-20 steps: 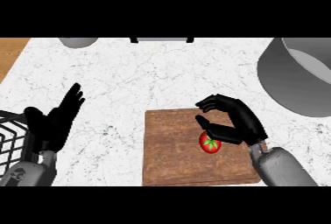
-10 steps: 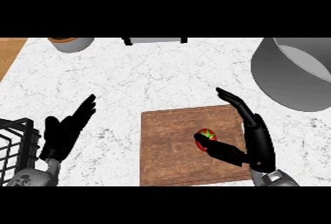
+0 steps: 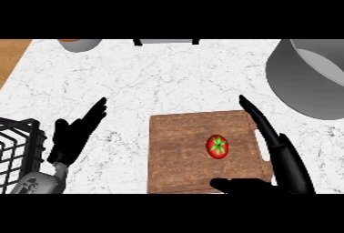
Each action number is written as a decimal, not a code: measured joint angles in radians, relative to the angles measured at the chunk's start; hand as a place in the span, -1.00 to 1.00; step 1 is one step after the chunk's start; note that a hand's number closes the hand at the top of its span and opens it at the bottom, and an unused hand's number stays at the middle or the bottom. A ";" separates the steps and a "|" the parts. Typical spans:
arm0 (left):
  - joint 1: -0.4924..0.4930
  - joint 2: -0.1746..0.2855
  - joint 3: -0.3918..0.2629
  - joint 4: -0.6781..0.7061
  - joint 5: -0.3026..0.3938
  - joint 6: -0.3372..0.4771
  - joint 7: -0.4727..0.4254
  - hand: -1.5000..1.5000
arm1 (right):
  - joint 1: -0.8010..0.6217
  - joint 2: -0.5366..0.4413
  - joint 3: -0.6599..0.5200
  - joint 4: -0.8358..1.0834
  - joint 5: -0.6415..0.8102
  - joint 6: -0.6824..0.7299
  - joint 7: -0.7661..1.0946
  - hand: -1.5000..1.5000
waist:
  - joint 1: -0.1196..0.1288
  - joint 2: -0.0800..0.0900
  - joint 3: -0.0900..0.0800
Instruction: Pick the tomato from the cutting board and place it in the pot
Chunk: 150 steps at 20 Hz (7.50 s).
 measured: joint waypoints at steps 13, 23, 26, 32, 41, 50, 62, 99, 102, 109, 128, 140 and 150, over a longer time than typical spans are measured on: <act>-0.023 -0.027 -0.021 0.009 -0.030 -0.005 -0.002 0.00 | -0.123 -0.020 0.019 0.080 -0.145 0.253 0.392 -1.00 | 0.031 0.008 0.005; -0.010 -0.037 -0.007 0.015 -0.043 -0.015 -0.023 0.00 | -0.081 -0.017 -0.003 0.255 -0.108 0.310 0.229 -1.00 | 0.021 0.004 0.011; -0.010 -0.044 0.006 0.019 -0.038 -0.029 -0.030 0.00 | -0.070 -0.013 -0.038 0.294 -0.116 0.318 0.163 -1.00 | 0.021 0.003 0.013; -0.011 -0.051 0.011 0.009 -0.047 -0.027 -0.002 0.00 | -0.020 0.023 -0.075 0.340 -0.182 0.355 0.026 -1.00 | 0.020 0.004 0.008; -0.011 -0.060 0.022 0.017 -0.059 -0.041 -0.002 0.00 | 0.020 0.111 -0.142 0.430 -0.307 0.421 -0.128 -1.00 | 0.020 0.003 0.011; -0.013 -0.063 0.015 0.017 -0.093 -0.033 -0.008 0.00 | -0.016 0.204 -0.182 0.651 -0.343 0.476 -0.271 1.00 | 0.023 -0.001 0.005; -0.018 -0.073 0.034 0.017 -0.077 -0.055 0.007 0.00 | -0.072 0.273 -0.198 0.856 -0.253 0.476 -0.582 1.00 | 0.026 -0.013 -0.001; 0.038 -0.172 0.075 0.066 -0.111 -0.072 -0.027 0.00 | 0.080 -0.420 -0.880 0.939 -0.348 0.246 -0.577 1.00 | 0.018 0.009 -0.014; 0.049 -0.179 0.074 0.055 -0.116 -0.080 -0.027 0.00 | 0.008 -0.462 -0.847 0.913 -0.306 0.243 -0.462 1.00 | 0.025 0.010 -0.014; 0.023 -0.184 0.084 0.067 -0.126 -0.101 -0.017 0.00 | -0.241 -0.523 -0.700 0.976 -0.167 0.282 -0.242 1.00 | 0.046 0.016 -0.013; -0.026 -0.211 0.093 0.096 -0.149 -0.126 -0.015 0.00 | -0.754 -0.396 -0.330 1.524 0.328 0.437 -0.025 1.00 | 0.091 0.033 -0.012; 0.000 -0.221 0.088 0.079 -0.161 -0.124 -0.021 0.00 | -0.877 -0.258 -0.432 1.730 0.267 0.431 -0.003 -1.00 | 0.080 0.029 -0.010; 0.009 -0.214 0.105 0.077 -0.157 -0.125 -0.025 0.00 | -0.918 -0.275 -0.731 1.686 0.031 0.085 -0.182 -1.00 | 0.062 0.029 -0.008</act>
